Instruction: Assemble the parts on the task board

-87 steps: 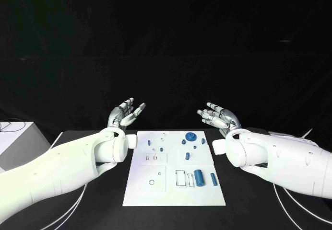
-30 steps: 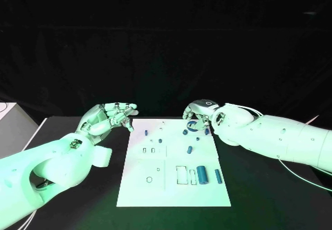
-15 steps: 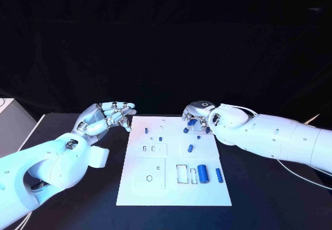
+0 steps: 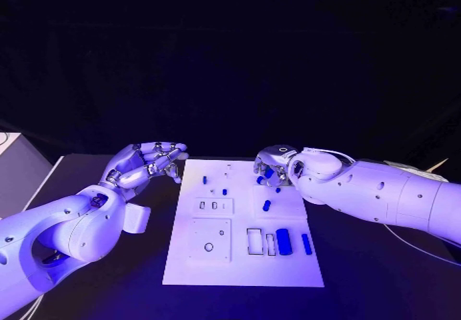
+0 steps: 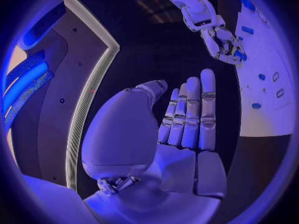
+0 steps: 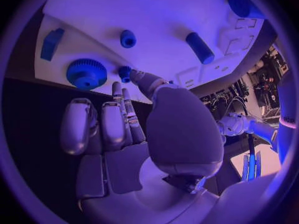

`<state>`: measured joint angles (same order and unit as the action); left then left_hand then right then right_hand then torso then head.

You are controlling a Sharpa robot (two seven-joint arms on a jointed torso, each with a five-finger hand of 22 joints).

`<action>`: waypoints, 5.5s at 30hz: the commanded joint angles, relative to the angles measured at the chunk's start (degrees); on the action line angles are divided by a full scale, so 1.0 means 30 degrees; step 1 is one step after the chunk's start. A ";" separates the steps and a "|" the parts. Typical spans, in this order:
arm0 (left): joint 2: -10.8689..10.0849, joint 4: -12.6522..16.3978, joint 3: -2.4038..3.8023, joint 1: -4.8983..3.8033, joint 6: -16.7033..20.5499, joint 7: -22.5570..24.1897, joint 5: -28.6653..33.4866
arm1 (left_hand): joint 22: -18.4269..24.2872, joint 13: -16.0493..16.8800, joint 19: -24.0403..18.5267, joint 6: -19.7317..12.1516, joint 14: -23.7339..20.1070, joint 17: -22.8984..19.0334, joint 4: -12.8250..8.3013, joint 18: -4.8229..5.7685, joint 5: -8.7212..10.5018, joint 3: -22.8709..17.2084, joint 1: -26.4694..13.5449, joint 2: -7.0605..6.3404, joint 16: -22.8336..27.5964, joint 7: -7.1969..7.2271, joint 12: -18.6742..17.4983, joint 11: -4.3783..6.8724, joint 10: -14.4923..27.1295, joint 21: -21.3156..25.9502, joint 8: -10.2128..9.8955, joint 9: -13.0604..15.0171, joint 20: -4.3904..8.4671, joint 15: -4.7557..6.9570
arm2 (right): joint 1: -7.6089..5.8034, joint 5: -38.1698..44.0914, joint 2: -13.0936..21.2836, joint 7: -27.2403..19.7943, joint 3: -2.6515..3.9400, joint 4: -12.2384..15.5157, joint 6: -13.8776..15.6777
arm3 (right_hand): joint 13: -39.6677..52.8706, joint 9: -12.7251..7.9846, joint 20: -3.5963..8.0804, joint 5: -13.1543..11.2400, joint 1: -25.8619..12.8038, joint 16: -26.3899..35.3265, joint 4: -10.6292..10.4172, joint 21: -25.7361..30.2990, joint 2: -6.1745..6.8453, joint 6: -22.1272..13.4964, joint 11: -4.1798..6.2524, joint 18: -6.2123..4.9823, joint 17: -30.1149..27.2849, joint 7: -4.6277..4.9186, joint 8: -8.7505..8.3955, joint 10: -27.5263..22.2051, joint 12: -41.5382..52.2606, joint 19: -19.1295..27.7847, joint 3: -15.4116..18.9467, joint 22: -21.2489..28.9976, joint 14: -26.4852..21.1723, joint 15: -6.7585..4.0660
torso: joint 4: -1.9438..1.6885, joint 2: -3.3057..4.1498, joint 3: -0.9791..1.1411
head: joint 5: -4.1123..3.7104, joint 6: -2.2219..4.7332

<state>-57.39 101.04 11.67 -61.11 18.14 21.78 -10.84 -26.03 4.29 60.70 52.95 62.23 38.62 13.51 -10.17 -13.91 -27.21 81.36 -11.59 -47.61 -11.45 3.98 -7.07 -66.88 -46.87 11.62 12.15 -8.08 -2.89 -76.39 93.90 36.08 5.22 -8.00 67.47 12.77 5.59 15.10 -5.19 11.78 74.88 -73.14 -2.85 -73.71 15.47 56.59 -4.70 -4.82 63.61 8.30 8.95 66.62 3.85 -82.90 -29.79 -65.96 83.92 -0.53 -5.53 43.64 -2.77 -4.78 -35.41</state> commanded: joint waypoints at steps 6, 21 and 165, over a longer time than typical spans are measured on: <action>0.0041 -0.0001 0.0020 0.0000 -0.0301 0.0051 -0.0092 | -0.0016 0.0030 -0.0163 -0.0033 -0.0104 0.0032 -0.0031 -0.0079 0.0121 -0.0111 -0.0116 -0.0054 -0.0067 0.0056 0.0011 -0.0048 -0.0053 -0.0092 -0.0079 0.0016 0.0027 -0.0007 | 0.0040 0.0309 -0.0052 0.0137 -0.0003 -0.0073 -0.0562 | 0.0076 0.0114 0.0057 0.0288 0.0074 -0.0311 -0.0091 -0.0206 -0.0213 0.0181 0.0044 0.0073 0.0121 -0.0081 0.0184 0.0091 -0.0034 -0.0152 -0.0149 -0.0254 0.0808 -0.0003 | -0.0066 0.0105 -0.0050 | -0.0045 0.0008; -0.0009 -0.0054 0.0022 0.0000 -0.0314 -0.0027 -0.0094 | -0.0047 0.0029 -0.0185 -0.0048 -0.0118 0.0036 -0.0042 -0.0079 0.0118 -0.0128 -0.0104 -0.0049 -0.0084 0.0047 0.0006 -0.0057 -0.0038 -0.0139 -0.0085 0.0019 0.0022 -0.0012 | 0.0064 0.0336 0.0055 0.0035 -0.0003 0.0085 0.0322 | 0.0429 0.0853 0.0210 0.0085 0.0747 -0.0833 0.0139 -0.0667 -0.1211 0.1531 0.0321 0.0194 0.0188 -0.0262 0.1042 0.1502 0.0156 -0.0434 -0.1701 -0.0980 0.0702 -0.0205 | -0.0099 0.0246 -0.0080 | -0.0054 0.0066; -0.0185 -0.0517 0.0119 -0.0015 -0.0595 -0.0185 -0.0312 | -0.0395 0.0043 -0.0486 -0.0119 -0.0223 0.0061 -0.0269 -0.0096 0.0154 -0.0317 0.0074 -0.0037 -0.0280 0.0025 0.0016 -0.0081 0.0032 -0.0668 -0.0096 0.0083 -0.0019 -0.0035 | -0.0742 -0.5729 0.1806 0.1753 0.0545 0.0918 0.1518 | 2.5891 0.1219 -0.0079 0.0426 0.3120 -0.4908 -0.4543 -0.2435 -0.1017 -0.2144 0.0044 0.0741 0.6585 0.0407 0.0084 0.5733 2.6754 -0.1185 0.7492 -0.4188 0.1599 0.0150 | 0.0336 0.0496 0.0035 | 0.0784 0.1307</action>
<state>-58.03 99.46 11.98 -61.13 17.37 20.71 -11.62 -27.17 4.38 59.68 52.95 62.05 38.74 12.88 -10.17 -13.69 -27.84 81.37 -11.59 -48.26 -11.45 3.98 -7.07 -66.87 -48.60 11.62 12.33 -8.30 -3.10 -78.56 79.19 41.46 9.20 -6.40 70.12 22.22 74.90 18.71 -4.96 12.99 84.50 -87.63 -16.45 -80.85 12.88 50.41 -4.42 -3.49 74.97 9.54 9.07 83.30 83.47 -84.00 -7.49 -74.95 84.03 -0.60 -4.55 45.08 -2.65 -2.47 -31.64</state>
